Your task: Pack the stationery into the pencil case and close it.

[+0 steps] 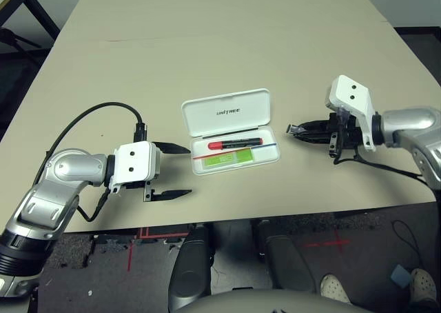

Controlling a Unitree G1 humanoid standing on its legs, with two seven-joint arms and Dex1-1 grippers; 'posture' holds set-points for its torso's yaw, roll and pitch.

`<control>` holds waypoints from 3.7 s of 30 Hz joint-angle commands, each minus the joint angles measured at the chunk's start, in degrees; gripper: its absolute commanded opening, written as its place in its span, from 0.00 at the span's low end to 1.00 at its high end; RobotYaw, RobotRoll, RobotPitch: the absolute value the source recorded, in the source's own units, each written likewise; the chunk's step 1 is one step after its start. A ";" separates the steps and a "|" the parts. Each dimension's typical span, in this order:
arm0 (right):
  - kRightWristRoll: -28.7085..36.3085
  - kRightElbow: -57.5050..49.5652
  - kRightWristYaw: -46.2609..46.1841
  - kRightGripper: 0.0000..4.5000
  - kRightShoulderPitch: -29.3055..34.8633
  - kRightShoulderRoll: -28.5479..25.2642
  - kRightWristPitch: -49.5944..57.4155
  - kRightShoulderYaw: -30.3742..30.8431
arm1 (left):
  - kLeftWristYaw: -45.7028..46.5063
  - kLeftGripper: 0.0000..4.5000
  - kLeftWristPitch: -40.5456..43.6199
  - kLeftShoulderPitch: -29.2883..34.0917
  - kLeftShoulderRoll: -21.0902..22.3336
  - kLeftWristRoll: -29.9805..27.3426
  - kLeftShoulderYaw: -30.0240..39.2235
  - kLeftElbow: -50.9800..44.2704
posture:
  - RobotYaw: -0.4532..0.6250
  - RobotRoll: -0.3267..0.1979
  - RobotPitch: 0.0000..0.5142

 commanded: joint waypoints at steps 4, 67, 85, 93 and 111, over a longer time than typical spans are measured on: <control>-4.22 5.54 6.74 0.07 -4.32 3.18 -6.93 5.33 | 0.53 1.00 0.68 1.00 0.60 0.56 0.39 -0.98 | 0.46 0.62 0.36; 7.66 -3.74 0.35 1.00 16.08 -3.27 3.30 -18.01 | 11.99 0.70 7.23 -16.80 -3.05 10.27 -0.37 25.83 | 0.36 0.62 0.36; 10.28 -4.68 -1.15 1.00 15.48 -3.73 3.60 -19.50 | 16.90 0.01 11.00 -27.49 -13.72 12.71 -2.56 33.57 | 0.34 0.62 0.36; 10.37 -4.93 -1.95 1.00 15.32 -3.24 3.59 -18.96 | 15.20 0.01 13.22 -28.21 -15.60 10.97 -2.81 29.74 | 0.34 0.62 0.37; 9.41 -3.02 -2.38 1.00 13.80 -2.50 2.63 -16.81 | 2.66 0.01 11.25 -17.39 -10.41 7.08 -4.48 12.98 | 0.35 0.62 0.38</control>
